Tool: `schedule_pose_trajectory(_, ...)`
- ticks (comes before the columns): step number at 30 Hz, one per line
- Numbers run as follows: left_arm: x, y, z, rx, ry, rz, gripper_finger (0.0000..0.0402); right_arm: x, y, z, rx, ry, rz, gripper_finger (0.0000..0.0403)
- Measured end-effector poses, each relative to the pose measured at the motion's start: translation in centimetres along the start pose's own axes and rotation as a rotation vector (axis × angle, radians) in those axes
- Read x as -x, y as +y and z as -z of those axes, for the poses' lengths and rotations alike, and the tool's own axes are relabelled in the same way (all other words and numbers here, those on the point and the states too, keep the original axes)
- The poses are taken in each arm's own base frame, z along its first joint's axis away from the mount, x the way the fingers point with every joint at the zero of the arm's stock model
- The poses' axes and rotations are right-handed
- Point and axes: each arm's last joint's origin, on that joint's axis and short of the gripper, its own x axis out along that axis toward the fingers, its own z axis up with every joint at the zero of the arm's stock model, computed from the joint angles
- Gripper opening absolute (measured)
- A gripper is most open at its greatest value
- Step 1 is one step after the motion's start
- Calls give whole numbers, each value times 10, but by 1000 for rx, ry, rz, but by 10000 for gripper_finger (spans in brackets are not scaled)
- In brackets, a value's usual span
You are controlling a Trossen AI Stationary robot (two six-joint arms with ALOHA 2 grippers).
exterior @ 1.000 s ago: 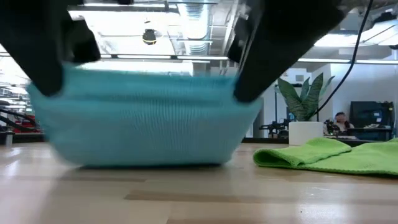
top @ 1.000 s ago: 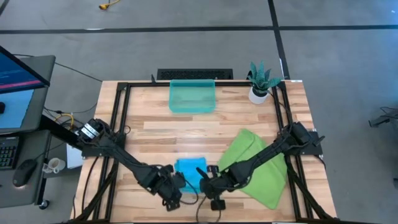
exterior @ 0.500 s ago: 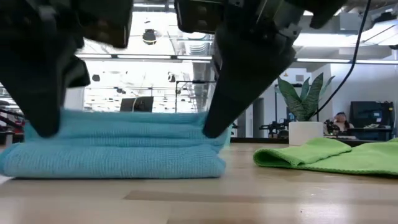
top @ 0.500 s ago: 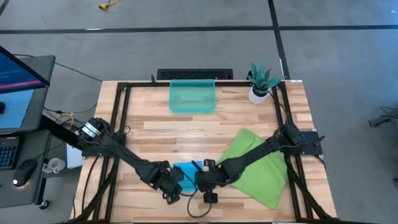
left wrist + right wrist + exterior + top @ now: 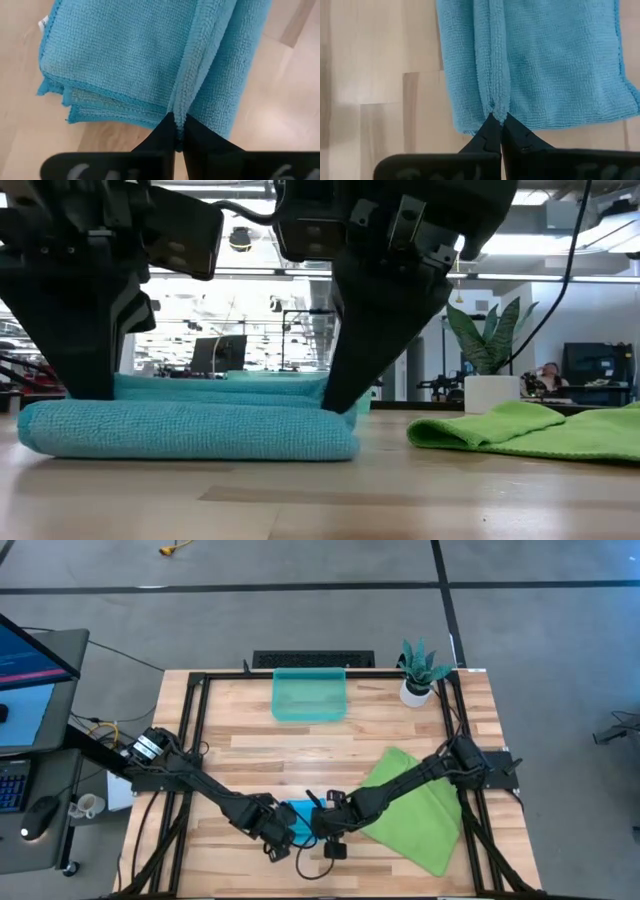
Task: Roll microfiber towels into tight, uniform cylinder then place into a basket
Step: Roll the blue microfiber cloth
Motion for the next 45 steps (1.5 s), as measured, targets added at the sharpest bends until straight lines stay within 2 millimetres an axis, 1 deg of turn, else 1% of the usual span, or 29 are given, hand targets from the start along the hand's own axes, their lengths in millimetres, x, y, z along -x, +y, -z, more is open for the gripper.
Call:
schedule_pose_trajectory(8, -1, 2, 0, -17, -23, -38, 59, 0, -15, 0, -9, 48, 34, 12)
schedule_pose_trajectory(13, -1, 2, 1, -52, -18, -35, 101, 0, -17, -1, -16, 34, 55, 12)
schedule_pose_trajectory(15, -1, 1, 2, -77, 13, -10, 114, 0, -17, -1, -17, 35, 55, 12)
schedule_pose_trajectory(19, 1, -2, 6, -108, 23, -1, 120, 0, -18, -1, -19, 35, 59, 12)
schedule_pose_trajectory(21, 9, -4, 10, -104, 21, -7, 116, 0, -18, -1, -21, 34, 60, 12)
schedule_pose_trajectory(24, 26, -11, 14, -120, -68, -8, 108, 0, -18, -1, -21, 33, 60, 12)
schedule_pose_trajectory(27, 41, -21, 18, -210, -232, -6, 99, 0, -18, -1, -21, 33, 61, 12)
schedule_pose_trajectory(30, 45, -32, 18, -292, -418, -40, 91, 0, -18, -2, -21, 31, 61, 12)
schedule_pose_trajectory(32, 41, -37, 16, -318, -477, -53, 86, 0, -18, -2, -22, 31, 61, 12)
schedule_pose_trajectory(37, 15, -37, 9, -330, -474, -60, 73, 0, -17, -1, -20, 32, 61, 12)
schedule_pose_trajectory(41, 1, -29, 5, -304, -444, -93, 65, 0, -17, -1, -20, 33, 62, 12)
schedule_pose_trajectory(45, -6, -22, 4, -276, -408, -86, 58, 0, -18, -1, -21, 33, 62, 13)
